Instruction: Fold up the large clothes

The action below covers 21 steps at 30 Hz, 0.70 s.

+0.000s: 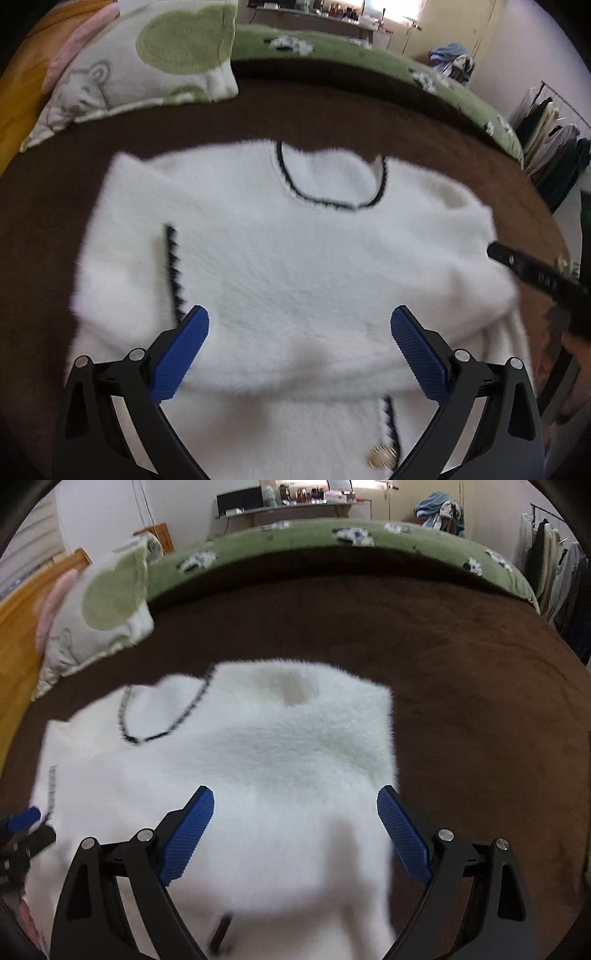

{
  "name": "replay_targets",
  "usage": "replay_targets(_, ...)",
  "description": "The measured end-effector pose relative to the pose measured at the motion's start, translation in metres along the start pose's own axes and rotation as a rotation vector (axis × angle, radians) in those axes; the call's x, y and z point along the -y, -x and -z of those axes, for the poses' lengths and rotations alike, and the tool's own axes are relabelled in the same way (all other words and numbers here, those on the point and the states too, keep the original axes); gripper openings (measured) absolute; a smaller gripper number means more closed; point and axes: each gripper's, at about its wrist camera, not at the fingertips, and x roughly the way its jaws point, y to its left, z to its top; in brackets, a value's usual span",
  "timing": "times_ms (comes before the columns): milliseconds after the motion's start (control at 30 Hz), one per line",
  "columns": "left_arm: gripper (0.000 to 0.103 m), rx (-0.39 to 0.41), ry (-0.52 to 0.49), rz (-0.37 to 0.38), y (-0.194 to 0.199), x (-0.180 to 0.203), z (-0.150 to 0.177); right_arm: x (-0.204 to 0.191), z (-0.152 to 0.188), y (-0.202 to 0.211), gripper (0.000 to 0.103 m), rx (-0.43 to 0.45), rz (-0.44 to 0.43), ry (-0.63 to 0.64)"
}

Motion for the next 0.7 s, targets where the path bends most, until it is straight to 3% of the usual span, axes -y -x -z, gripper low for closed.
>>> replay_targets(200, 0.097, 0.043, -0.061, -0.045, 0.075, 0.003, 0.005, 0.0, 0.02, 0.094, 0.091, 0.061, -0.006, 0.01)
replay_targets(433, 0.097, 0.073, 0.022, -0.032, 0.145, -0.018, 0.04, 0.001, 0.049, 0.172, 0.092, 0.104, 0.016, 0.045)
replay_targets(700, 0.097, 0.079, 0.067, -0.067, 0.195, -0.036, 0.094, 0.0, 0.106, 0.242, 0.092, 0.131, -0.026, 0.053)
